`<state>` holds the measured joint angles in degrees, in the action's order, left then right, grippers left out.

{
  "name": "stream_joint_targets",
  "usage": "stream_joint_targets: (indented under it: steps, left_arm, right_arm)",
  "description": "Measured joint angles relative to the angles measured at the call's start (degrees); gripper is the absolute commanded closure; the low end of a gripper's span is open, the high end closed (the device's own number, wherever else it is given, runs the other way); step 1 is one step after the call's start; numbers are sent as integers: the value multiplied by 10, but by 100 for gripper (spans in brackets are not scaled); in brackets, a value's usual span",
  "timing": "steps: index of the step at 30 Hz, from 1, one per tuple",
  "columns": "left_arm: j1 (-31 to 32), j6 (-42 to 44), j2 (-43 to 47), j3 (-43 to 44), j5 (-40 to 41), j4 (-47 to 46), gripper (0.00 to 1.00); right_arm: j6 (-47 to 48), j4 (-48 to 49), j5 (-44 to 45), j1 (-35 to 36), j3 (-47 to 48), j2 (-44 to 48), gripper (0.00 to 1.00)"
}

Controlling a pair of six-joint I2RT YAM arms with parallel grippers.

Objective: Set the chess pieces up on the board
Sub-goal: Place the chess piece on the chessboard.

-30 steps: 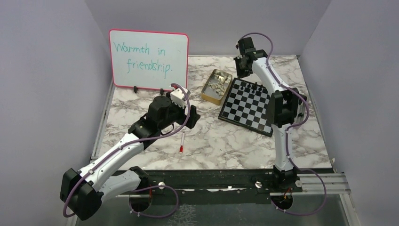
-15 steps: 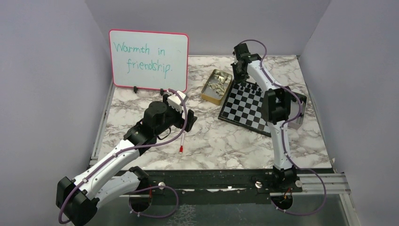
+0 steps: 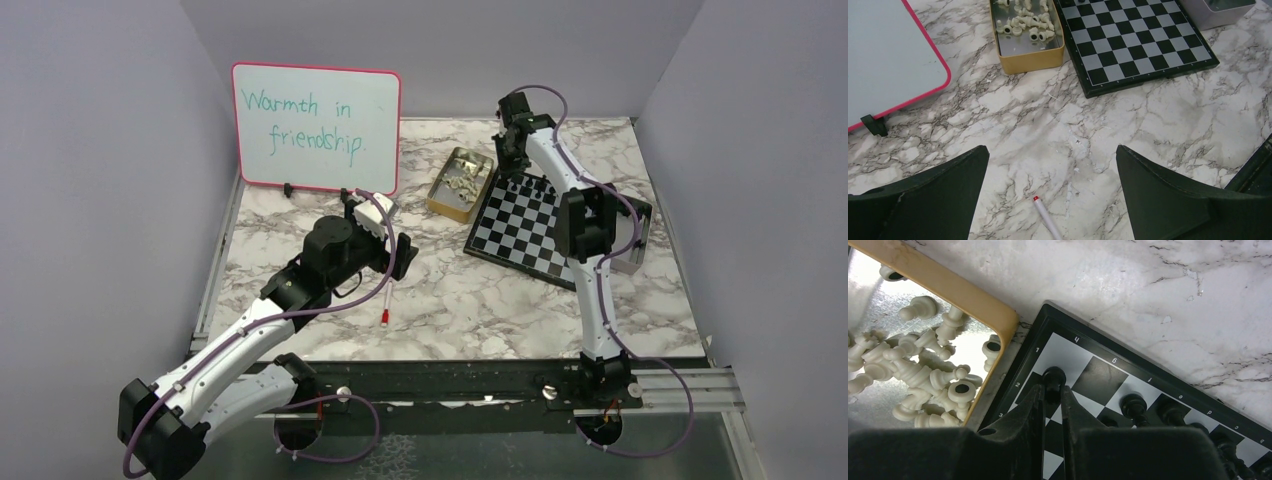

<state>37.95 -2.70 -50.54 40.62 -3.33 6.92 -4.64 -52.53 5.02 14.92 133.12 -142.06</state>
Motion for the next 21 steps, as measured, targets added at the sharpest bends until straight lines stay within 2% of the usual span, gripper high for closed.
stream_joint_targets:
  steps: [11, 21]
  left_arm:
    - [0, 2, 0, 0, 2, 0, 1]
    - [0, 2, 0, -1, 4, 0, 1]
  right_arm:
    - [1, -5, -5, 0, 6, -12, 70]
    - [3, -5, -4, 0, 6, -15, 76]
